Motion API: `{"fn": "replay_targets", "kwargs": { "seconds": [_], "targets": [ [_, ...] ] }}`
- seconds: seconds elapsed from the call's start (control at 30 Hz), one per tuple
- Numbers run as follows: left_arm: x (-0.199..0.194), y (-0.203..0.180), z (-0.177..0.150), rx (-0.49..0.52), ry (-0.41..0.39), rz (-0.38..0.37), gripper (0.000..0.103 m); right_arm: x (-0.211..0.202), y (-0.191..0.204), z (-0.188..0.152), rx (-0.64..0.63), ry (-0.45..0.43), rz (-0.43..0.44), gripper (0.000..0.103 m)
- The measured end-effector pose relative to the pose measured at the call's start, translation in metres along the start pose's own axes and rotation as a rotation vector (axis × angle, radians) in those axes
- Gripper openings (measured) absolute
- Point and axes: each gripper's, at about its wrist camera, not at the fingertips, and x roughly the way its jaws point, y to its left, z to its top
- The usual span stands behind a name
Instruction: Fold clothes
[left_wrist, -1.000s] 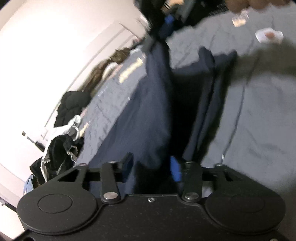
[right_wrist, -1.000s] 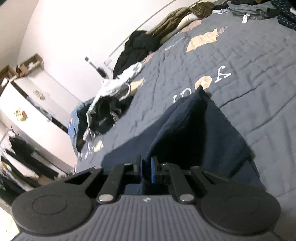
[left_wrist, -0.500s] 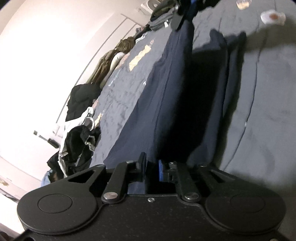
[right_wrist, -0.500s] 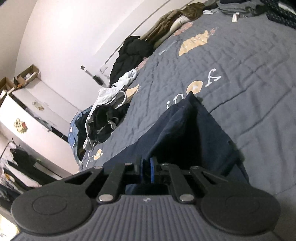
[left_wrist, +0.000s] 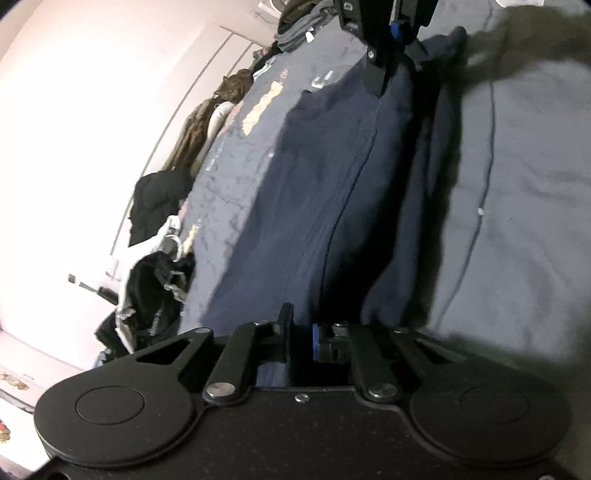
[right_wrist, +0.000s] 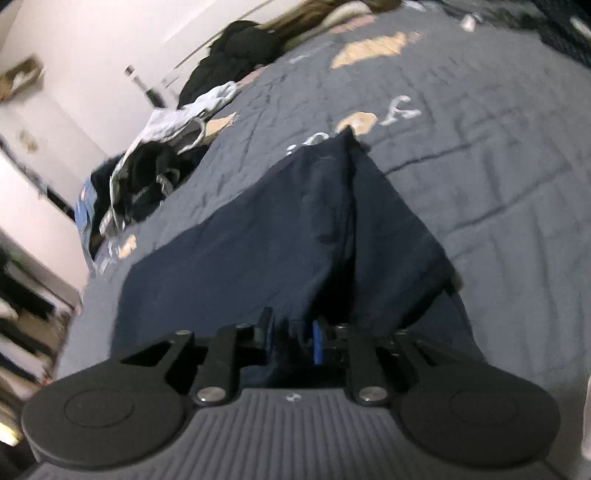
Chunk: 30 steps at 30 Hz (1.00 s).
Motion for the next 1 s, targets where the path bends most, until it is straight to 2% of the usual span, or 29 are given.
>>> {"fn": "replay_targets", "kwargs": {
  "seconds": [0.13, 0.2, 0.27, 0.43, 0.6, 0.63, 0.67, 0.73, 0.83, 0.9, 1.0],
  "targets": [
    [-0.003, 0.009, -0.007, 0.022, 0.011, 0.037, 0.015, -0.021, -0.004, 0.006, 0.059, -0.074, 0.082, 0.007],
    [0.008, -0.001, -0.015, 0.084, 0.077, 0.024, 0.018, -0.029, -0.004, 0.008, 0.062, -0.102, 0.102, 0.006],
    [0.01, -0.012, -0.022, 0.119, 0.073, 0.0, 0.017, -0.026, -0.006, 0.007, 0.037, -0.085, 0.074, 0.006],
    [0.002, -0.001, -0.018, 0.078, 0.064, -0.035, 0.018, -0.006, -0.012, -0.001, -0.031, -0.01, -0.022, 0.007],
    [-0.012, 0.003, -0.018, 0.083, 0.037, -0.069, 0.019, -0.017, -0.009, 0.004, -0.019, -0.048, 0.019, 0.008],
    [-0.015, 0.004, -0.018, 0.084, 0.031, -0.075, 0.024, -0.018, -0.009, 0.006, -0.015, -0.047, 0.017, 0.009],
    [-0.018, 0.005, -0.018, 0.085, 0.026, -0.082, 0.045, -0.019, -0.01, 0.008, -0.01, -0.045, 0.016, 0.009],
    [-0.023, 0.007, -0.018, 0.087, 0.015, -0.095, 0.074, -0.018, -0.015, 0.009, 0.01, -0.034, -0.003, 0.01],
    [-0.031, 0.009, -0.018, 0.088, -0.001, -0.117, 0.074, -0.011, -0.023, 0.009, 0.019, 0.017, -0.048, 0.014],
    [-0.031, 0.008, -0.017, 0.077, -0.013, -0.136, 0.074, -0.012, -0.022, 0.008, 0.006, 0.02, -0.055, 0.015],
    [-0.032, -0.001, -0.014, 0.11, -0.042, -0.117, 0.074, -0.02, -0.019, 0.01, -0.012, -0.001, -0.053, 0.016]
  ]
}}
